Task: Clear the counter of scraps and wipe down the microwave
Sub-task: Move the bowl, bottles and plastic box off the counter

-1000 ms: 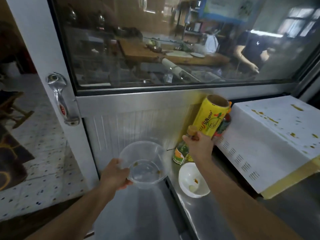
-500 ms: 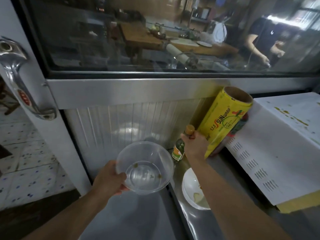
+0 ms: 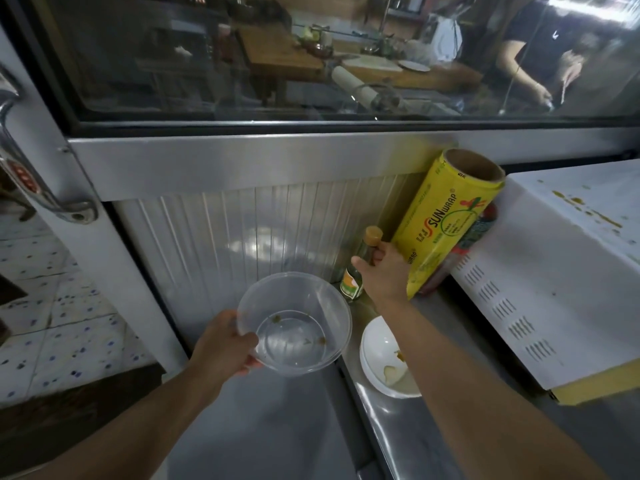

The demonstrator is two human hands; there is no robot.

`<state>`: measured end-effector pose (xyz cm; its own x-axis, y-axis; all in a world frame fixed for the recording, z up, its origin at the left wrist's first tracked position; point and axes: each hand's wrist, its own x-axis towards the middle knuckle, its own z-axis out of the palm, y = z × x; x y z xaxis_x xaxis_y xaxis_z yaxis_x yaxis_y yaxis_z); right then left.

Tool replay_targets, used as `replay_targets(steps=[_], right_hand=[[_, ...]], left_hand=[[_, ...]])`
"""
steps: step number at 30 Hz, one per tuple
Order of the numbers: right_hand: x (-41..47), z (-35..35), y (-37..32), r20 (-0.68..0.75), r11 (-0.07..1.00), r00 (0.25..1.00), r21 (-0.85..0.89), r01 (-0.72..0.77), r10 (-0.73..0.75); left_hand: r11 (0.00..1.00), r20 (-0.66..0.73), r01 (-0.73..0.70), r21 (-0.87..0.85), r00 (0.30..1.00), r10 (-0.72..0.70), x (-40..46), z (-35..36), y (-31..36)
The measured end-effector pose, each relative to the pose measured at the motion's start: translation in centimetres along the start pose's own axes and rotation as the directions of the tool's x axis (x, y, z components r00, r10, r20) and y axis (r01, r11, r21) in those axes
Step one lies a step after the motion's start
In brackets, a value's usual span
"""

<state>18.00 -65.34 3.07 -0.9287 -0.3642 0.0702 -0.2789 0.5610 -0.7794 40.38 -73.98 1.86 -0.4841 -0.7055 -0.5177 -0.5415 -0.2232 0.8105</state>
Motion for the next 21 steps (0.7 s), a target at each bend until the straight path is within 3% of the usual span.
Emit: replay_targets(steps=[2,8,15,21], right_hand=[[-1.0,-1.2,-0.1,0.069,1.000,0.998,0.015,-0.010,0.009],[-5.5,-6.2,2.7,0.092,0.996,0.996,-0.085,0.021,-0.013],[-7.9,-8.6,8.3,0.158,0.945,0.969,-0.296,-0.139,0.192],[-8.4,-8.1,10.9,0.213,0.934,0.938,-0.290,-0.207,0.274]], left_hand=[[1.000,0.003,-0.017,0.015,1.000,0.017,-0.5,0.1,0.1],[0.999,0.007,-0.025,0.036,1.000,0.025,-2.0,-0.1,-0.1],[0.997,0.016,-0.022,0.075,1.000,0.021,-3.1,0.5,-1.3],[0.996,0.002,0.003,0.088,1.000,-0.004,-3.2,1.3,-2.1]])
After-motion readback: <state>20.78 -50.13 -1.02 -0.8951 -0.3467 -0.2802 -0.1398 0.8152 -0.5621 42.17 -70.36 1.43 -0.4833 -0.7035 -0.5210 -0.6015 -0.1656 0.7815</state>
